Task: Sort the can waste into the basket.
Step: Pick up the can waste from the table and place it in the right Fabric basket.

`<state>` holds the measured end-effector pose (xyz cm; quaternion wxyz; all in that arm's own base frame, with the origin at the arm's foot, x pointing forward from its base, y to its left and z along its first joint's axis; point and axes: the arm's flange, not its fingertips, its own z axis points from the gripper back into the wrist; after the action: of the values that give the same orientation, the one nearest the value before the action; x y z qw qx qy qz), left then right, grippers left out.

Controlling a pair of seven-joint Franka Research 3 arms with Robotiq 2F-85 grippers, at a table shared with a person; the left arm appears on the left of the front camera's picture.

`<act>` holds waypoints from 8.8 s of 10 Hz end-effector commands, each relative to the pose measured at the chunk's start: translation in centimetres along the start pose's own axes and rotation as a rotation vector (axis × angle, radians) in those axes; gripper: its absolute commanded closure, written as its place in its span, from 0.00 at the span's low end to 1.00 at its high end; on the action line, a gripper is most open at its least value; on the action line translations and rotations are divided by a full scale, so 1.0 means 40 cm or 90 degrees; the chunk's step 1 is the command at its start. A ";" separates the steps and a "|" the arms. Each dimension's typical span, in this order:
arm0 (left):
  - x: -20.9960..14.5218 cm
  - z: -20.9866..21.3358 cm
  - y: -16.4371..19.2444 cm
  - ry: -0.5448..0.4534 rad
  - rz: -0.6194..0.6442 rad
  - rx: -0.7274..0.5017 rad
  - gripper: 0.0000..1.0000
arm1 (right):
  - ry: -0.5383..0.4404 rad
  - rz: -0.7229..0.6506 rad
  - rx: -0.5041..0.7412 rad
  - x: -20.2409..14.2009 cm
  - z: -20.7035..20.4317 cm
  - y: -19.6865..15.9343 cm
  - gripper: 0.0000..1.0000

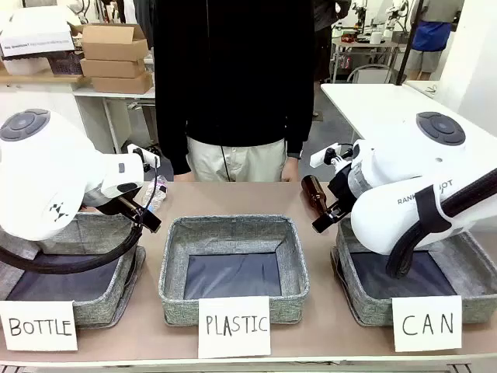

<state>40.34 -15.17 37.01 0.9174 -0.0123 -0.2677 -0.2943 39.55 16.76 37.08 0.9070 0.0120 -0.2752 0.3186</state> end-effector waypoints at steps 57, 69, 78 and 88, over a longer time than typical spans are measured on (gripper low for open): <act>-0.199 0.501 0.340 -0.316 0.359 -0.749 0.00 | 0.205 -0.349 0.045 0.181 -0.002 -0.512 0.00; -0.199 0.501 0.340 -0.316 0.359 -0.749 0.00 | 0.334 -0.403 0.041 0.303 -0.404 -0.632 0.00; -0.199 0.501 0.340 -0.316 0.359 -0.749 0.00 | 0.401 -0.439 -0.029 0.298 -0.467 -0.608 0.63; -0.199 0.501 0.340 -0.316 0.359 -0.749 0.00 | 0.313 -0.316 0.077 0.247 -0.007 -0.562 0.63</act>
<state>32.53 4.04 51.93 0.7209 -0.6368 -0.2444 -0.1229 66.78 5.72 41.18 0.9992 0.0183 -0.0146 0.0329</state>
